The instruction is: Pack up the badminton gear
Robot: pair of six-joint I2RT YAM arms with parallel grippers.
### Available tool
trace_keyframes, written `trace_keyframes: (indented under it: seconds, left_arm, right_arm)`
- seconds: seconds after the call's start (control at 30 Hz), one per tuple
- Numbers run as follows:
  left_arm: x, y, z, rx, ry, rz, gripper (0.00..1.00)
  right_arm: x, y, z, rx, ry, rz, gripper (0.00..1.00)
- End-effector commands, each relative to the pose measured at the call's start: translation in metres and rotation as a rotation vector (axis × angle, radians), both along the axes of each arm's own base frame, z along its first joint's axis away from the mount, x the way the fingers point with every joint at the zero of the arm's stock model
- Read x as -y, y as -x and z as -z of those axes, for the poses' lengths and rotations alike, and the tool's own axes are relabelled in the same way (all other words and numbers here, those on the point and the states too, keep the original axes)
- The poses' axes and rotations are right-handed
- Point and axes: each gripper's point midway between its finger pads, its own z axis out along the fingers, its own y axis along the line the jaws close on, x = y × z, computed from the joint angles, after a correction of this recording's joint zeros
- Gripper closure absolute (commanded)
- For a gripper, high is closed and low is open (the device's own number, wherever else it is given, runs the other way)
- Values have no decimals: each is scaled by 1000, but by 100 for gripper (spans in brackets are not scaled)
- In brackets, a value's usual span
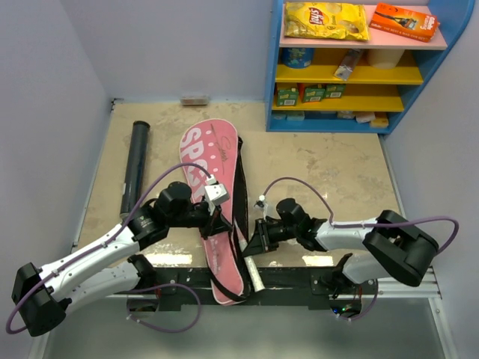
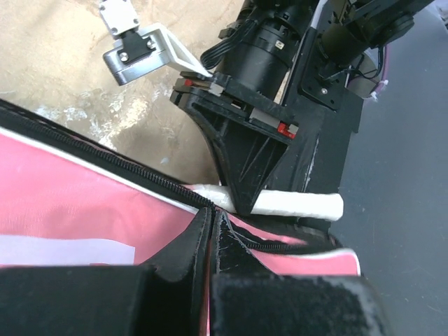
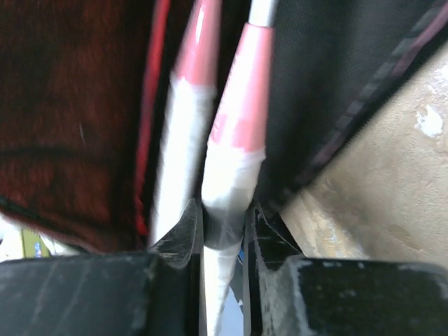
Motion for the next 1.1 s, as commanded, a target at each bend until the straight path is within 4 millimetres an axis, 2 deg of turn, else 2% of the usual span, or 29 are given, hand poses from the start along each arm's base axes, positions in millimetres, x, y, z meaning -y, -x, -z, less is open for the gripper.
trace_keyframes:
  seconds: [0.0, 0.23, 0.4, 0.57, 0.67, 0.7, 0.8, 0.93, 1.03, 1.07]
  left_arm:
    - [11, -1, -27, 89, 94, 45, 100]
    - [12, 2, -17, 67, 70, 57, 100]
    - [18, 5, -11, 58, 54, 74, 100]
    - [20, 5, -11, 56, 56, 71, 100]
    - [21, 3, -13, 62, 65, 59, 100]
    - [22, 1, -14, 67, 69, 52, 100]
    - [24, -6, -18, 78, 75, 22, 100]
    - [26, -14, -24, 93, 85, -18, 100]
    - [27, -14, -27, 93, 96, -15, 100]
    - [27, -11, -27, 90, 99, -5, 100]
  right_arm:
    - [-28, -7, -34, 119, -110, -39, 100]
    - [-65, -15, -80, 157, -223, -36, 100]
    - [-79, -15, -95, 171, -262, -34, 100]
    - [-94, -12, -88, 156, -282, -10, 100]
    - [-106, -4, -85, 157, -275, -6, 100]
    - [-111, 7, -79, 151, -266, -27, 100]
    - [-120, 18, -74, 139, -264, -30, 100]
    - [-114, 27, -65, 93, -270, -3, 100]
    - [-106, 31, -60, 86, -263, -2, 83]
    - [-103, 31, -56, 84, -236, 0, 70]
